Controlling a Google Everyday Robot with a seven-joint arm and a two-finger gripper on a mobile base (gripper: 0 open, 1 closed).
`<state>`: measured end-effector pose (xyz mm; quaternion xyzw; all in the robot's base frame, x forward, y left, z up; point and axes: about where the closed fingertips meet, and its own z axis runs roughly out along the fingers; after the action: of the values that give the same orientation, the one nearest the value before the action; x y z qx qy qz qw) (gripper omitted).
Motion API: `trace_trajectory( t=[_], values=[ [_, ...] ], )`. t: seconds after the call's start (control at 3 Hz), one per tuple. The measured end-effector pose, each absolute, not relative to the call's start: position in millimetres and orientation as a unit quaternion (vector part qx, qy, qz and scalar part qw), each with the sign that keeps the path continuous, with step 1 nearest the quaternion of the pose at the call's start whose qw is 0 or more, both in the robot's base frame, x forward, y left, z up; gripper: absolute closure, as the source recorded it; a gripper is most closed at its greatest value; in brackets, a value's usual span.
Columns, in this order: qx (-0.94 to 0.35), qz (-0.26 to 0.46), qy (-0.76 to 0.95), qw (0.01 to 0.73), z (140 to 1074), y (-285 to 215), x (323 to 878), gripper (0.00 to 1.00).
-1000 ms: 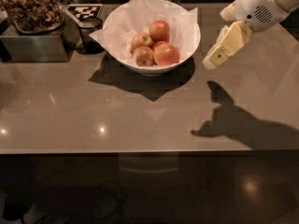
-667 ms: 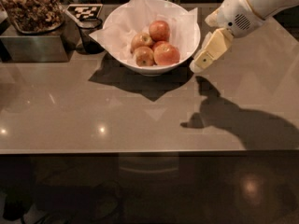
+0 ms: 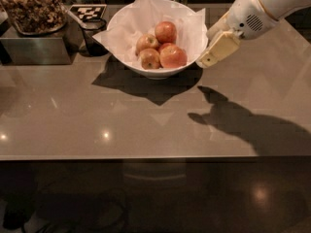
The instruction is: Pick apple from white bowl
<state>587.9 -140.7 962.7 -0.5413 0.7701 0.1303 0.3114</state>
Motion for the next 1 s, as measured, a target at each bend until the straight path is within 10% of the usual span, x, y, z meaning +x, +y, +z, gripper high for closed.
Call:
trace_trajectory(
  t=[1.0],
  values=[
    [-0.548, 0.156, 0.761, 0.311, 942.1, -112.7, 647.2, 0.18]
  ],
)
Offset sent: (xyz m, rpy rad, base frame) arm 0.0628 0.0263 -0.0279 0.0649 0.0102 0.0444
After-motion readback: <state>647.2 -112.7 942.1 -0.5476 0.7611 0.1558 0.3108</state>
